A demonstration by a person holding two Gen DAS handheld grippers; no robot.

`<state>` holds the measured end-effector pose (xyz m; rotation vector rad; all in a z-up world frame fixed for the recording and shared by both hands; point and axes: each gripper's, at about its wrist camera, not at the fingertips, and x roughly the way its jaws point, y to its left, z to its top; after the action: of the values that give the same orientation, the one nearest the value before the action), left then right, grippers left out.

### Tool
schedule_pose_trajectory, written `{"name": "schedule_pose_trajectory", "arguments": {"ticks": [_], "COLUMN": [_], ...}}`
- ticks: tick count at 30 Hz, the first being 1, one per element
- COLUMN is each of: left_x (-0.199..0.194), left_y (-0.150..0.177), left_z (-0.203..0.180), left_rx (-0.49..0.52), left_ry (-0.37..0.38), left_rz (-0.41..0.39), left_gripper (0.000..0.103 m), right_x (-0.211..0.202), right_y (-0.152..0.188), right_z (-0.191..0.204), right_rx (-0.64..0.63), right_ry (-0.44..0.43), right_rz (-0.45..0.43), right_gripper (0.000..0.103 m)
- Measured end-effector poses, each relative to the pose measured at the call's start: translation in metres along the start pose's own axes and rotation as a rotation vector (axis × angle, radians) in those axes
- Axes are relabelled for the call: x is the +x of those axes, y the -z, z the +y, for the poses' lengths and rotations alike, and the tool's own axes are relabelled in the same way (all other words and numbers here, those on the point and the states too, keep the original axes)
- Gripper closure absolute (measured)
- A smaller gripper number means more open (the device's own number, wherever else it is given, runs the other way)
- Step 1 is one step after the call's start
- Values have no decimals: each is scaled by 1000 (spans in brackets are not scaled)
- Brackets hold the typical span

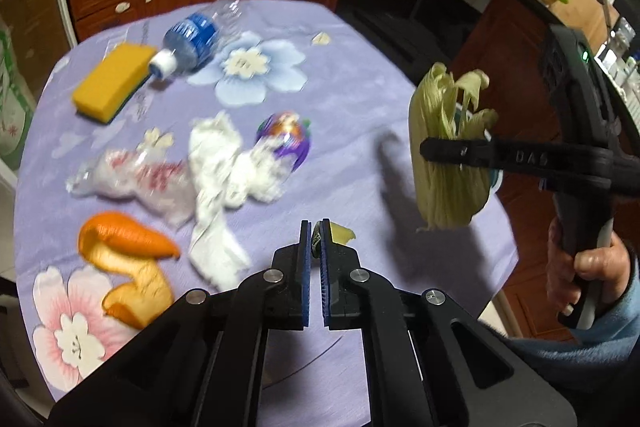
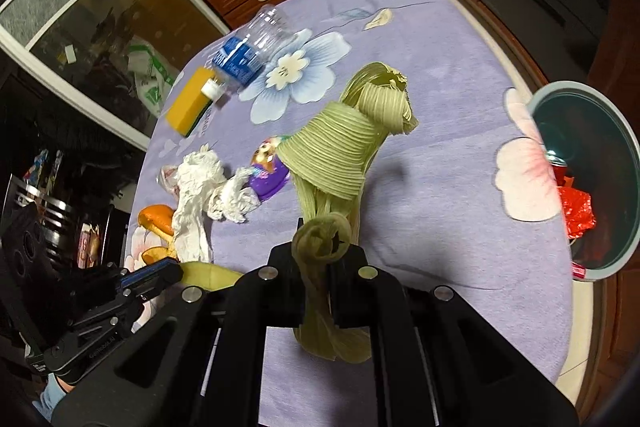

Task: Collect trash
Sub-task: 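Lift the husk with the right gripper and carry both tools over the bin, then open both grippers over the bin to drop the husk pieces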

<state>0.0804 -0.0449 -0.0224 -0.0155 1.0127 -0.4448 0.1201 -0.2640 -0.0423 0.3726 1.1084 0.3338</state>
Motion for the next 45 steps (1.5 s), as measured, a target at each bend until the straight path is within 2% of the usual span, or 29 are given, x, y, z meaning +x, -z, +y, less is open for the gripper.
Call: {"name": "schedule_pose_trajectory", "arguments": {"ticks": [7, 12, 17, 30, 40, 41, 43, 44, 45], "left_x": [3, 20, 38, 109, 175, 182, 191, 193, 193], "left_y": [-41, -69, -93, -119, -121, -122, -124, -125, -125], "left_z": [-40, -82, -133, -232, -272, -273, -272, -271, -270], "left_rx": [70, 127, 207, 336, 386, 384, 370, 359, 352], "left_ry": [7, 42, 72, 127, 117, 112, 112, 108, 104], "left_rz": [-69, -73, -65, 24, 131, 141, 154, 148, 141], "left_gripper": [99, 99, 99, 99, 97, 95, 78, 63, 58], "right_x": [-44, -83, -113, -136, -117, -114, -108, -105, -102], "right_y": [-15, -26, -28, -4, 4, 3, 1, -1, -4], "right_z": [-34, -77, -122, -233, -273, -275, -277, -276, -276], "right_rx": [51, 107, 156, 326, 396, 395, 389, 387, 385], "right_ry": [-1, 29, 72, 147, 165, 165, 166, 166, 165], "right_rz": [-110, -195, -245, -240, -171, -162, -145, -138, -131], "right_gripper": [95, 95, 95, 95, 95, 95, 95, 94, 94]}}
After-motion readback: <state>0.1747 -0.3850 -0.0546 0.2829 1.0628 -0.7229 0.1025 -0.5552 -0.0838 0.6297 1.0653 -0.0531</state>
